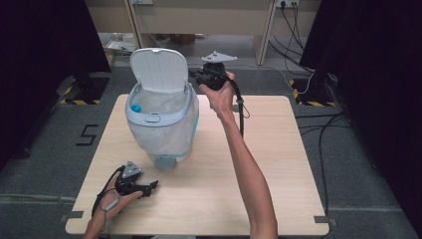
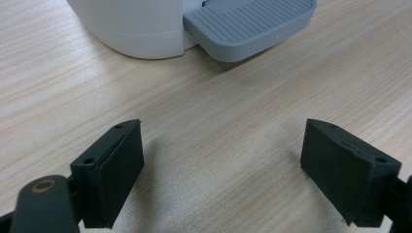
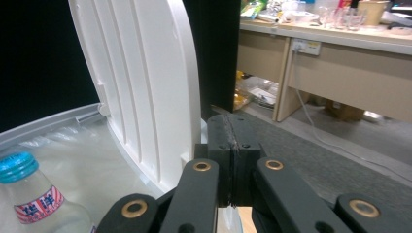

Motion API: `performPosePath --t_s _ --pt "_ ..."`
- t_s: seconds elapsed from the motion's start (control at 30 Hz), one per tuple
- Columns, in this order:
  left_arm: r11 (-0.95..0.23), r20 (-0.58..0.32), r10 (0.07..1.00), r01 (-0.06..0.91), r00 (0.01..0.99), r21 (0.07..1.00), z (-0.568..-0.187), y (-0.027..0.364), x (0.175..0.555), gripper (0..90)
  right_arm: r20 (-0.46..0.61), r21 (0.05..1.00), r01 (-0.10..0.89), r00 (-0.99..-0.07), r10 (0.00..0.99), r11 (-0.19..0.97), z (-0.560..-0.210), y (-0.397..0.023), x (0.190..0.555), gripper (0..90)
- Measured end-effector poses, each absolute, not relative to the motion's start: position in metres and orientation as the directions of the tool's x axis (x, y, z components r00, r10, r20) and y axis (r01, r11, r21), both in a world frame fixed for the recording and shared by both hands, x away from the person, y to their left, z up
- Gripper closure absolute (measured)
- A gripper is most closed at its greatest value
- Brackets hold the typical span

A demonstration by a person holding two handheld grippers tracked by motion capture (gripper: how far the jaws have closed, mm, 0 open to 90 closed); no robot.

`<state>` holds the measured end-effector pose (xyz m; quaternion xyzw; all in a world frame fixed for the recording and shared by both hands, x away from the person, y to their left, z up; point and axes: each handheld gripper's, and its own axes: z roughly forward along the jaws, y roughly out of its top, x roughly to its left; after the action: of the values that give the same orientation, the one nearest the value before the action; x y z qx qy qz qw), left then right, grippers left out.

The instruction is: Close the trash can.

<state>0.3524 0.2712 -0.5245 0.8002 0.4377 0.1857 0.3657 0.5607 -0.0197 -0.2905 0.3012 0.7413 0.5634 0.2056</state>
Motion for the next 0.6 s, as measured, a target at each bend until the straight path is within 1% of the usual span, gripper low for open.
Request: performPosePath --t_s 0.2,0.37,0.6 --pt "-0.350 -0.023 0.836 0.564 0.548 0.748 -0.5245 0.2713 0.3524 14.6 0.050 0.962 0.211 -0.761 0.646 0.174 -0.2911 -0.0165 0.5672 89.5" --pt "-0.350 -0.023 0.836 0.565 0.548 0.748 -0.5245 0.2713 0.3524 14.6 0.097 0.968 0.218 -0.781 0.617 0.123 -0.2921 -0.0210 0.5709 89.5" --pt "-0.351 -0.022 0.836 0.565 0.549 0.747 -0.5244 0.2713 0.3524 14.6 0.087 0.967 0.210 -0.803 0.590 0.143 -0.2909 -0.0230 0.5723 89.6"
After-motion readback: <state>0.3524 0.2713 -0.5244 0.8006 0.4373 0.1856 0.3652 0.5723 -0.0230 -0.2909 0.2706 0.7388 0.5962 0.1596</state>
